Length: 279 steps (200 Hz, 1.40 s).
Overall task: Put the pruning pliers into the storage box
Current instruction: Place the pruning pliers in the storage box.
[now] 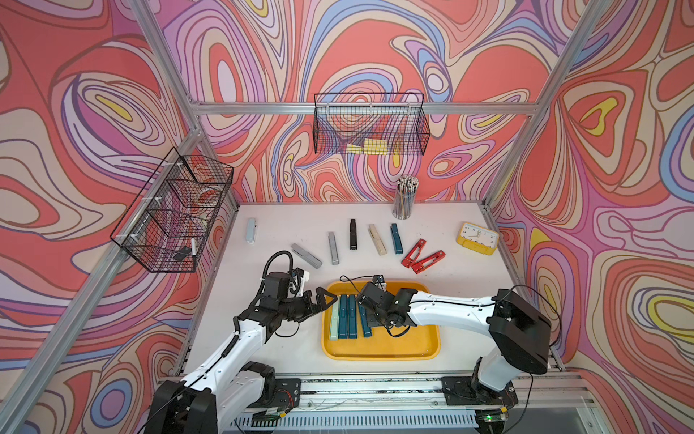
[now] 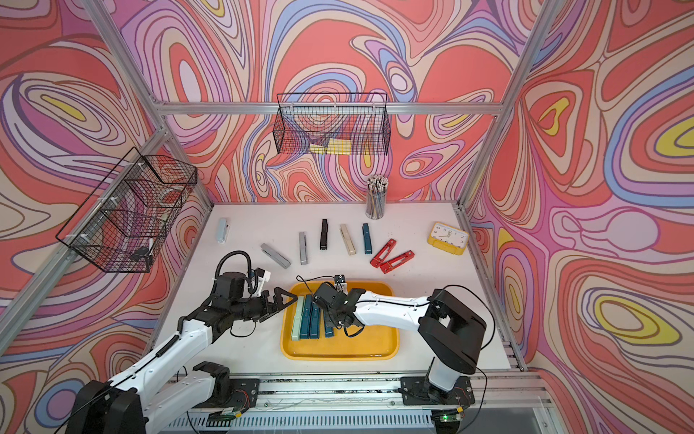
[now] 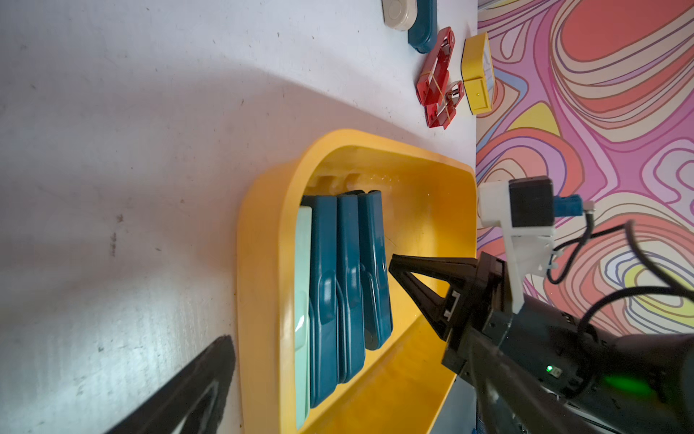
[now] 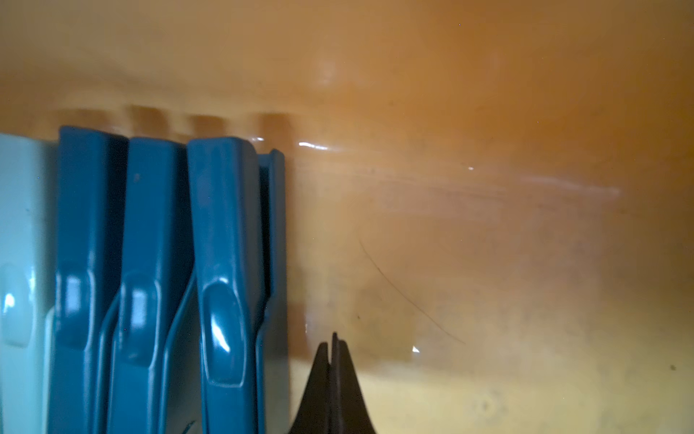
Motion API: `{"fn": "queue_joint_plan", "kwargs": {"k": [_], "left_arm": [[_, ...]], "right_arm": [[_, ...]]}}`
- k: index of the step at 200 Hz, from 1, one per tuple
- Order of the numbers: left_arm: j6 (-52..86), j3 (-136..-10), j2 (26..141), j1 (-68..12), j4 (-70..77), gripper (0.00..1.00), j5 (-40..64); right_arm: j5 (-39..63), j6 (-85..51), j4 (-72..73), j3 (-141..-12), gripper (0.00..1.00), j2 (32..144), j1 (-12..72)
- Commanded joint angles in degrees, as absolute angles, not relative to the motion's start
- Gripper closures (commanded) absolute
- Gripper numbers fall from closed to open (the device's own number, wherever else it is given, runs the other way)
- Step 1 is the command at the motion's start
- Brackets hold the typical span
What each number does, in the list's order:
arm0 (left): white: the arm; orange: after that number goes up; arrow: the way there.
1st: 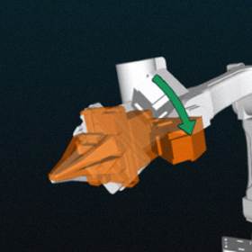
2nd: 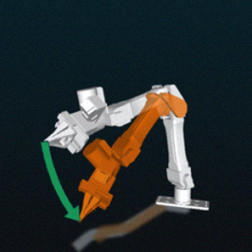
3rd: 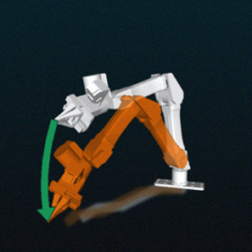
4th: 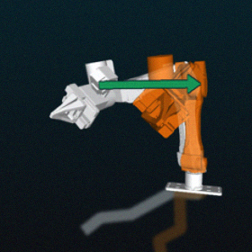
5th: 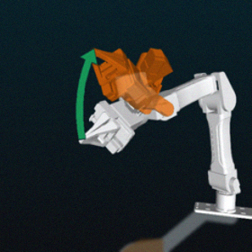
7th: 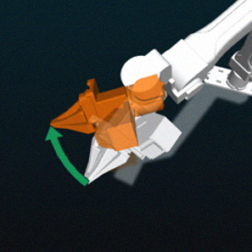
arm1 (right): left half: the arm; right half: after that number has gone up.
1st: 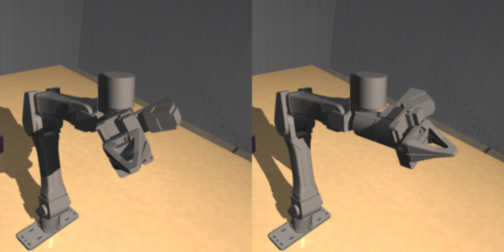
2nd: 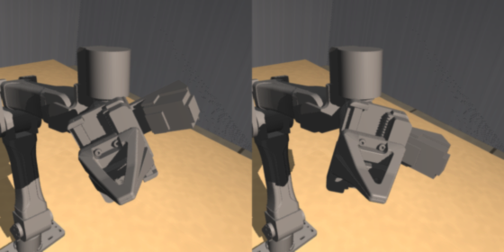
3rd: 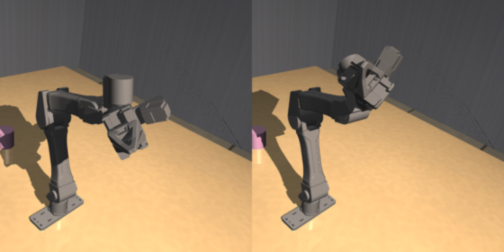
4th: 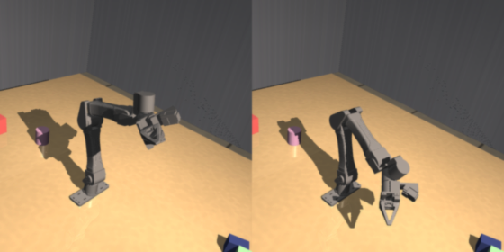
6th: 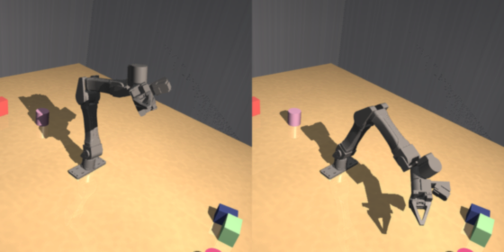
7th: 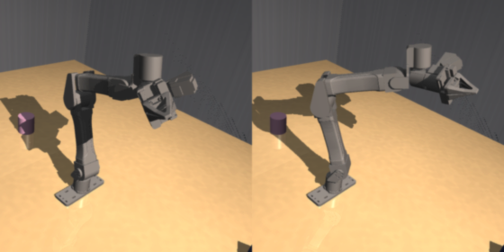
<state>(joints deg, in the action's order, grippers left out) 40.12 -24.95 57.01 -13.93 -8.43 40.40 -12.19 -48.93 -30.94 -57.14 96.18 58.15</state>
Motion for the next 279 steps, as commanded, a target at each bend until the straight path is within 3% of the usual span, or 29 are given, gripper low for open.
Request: {"fn": "queue_joint_plan", "kwargs": {"k": [1,279], "left_arm": [[40.3,-24.5,56.3,-14.3,-7.9,0.01,39.8],[39.2,-25.4,57.9,-14.4,-8.1,0.01,39.2]], "right_arm": [[-10.6,-47.6,-26.9,-56.8,1.00,97.4,57.8],[-10.4,-47.2,-29.6,-58.6,1.00,97.7,57.9]]}}
